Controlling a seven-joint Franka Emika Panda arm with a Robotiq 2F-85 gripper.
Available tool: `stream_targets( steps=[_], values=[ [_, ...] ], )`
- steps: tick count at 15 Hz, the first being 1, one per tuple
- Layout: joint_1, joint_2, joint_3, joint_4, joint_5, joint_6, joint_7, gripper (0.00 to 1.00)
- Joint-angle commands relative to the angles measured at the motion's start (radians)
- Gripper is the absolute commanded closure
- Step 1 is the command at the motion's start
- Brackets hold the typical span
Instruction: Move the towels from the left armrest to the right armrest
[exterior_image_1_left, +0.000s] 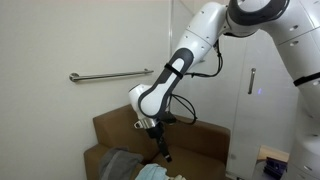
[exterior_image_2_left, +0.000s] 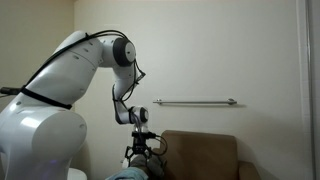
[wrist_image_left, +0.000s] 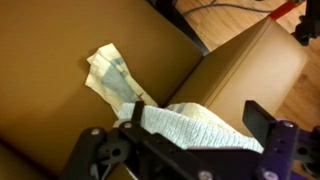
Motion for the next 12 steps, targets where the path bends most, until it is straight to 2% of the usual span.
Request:
stream_targets(
  steps=[1,4,7,10,11,12],
  values=[
    [-0.006,0.003,0.04,-0.062,-0.032,0.01,-0.13,0.0],
    [0.006,0.003,0.068,-0.101,-0.069,0.025,-0.206,0.0],
    [0.032,-0.005,0.073,-0.14,-0.131,0.119,-0.204,0.0],
    [0.078,-0.017,0.056,-0.184,-0.181,0.273,-0.073,0.0],
    [0.1,-0.031,0.043,-0.199,-0.202,0.298,-0.018,0.0],
    [0.125,-0.066,0.023,-0.212,-0.222,0.276,0.063,0.0]
  ],
)
